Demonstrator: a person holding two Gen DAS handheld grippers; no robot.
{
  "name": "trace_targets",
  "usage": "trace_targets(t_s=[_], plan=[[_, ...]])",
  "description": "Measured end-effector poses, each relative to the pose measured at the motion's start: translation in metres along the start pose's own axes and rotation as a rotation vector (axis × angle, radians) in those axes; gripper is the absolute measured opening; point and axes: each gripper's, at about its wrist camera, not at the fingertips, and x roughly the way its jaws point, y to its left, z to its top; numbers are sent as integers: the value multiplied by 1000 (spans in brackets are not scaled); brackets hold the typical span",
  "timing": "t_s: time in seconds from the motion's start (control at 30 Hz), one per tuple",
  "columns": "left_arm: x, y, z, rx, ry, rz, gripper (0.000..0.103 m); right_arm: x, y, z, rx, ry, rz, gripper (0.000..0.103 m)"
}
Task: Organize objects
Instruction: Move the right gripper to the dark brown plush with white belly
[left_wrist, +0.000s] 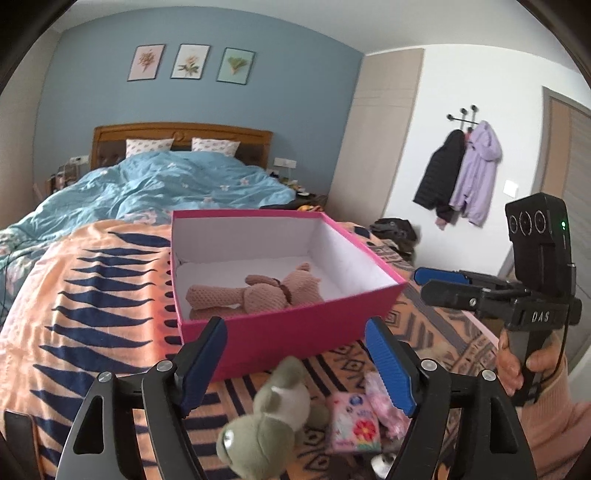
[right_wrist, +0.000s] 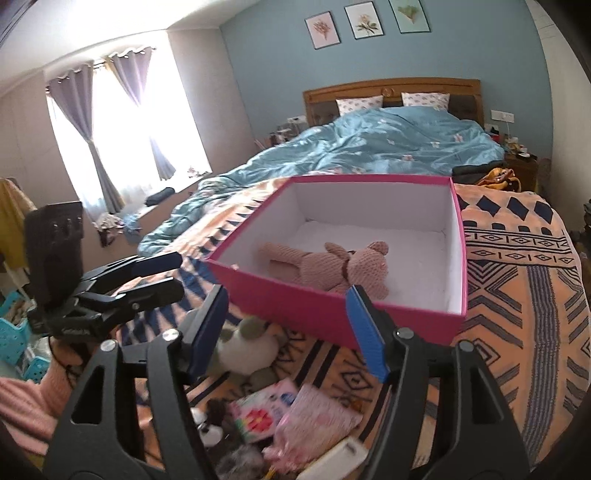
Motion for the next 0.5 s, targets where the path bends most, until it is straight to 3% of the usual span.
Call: trace_targets(t_s=[0.23, 0.5], plan=[[-12, -9, -26, 21, 37, -12, 79, -18, 15, -35, -19, 34, 50, 68], [-14, -8, -66, -33, 103, -46, 79, -2, 27, -85, -22, 178, 77, 68]])
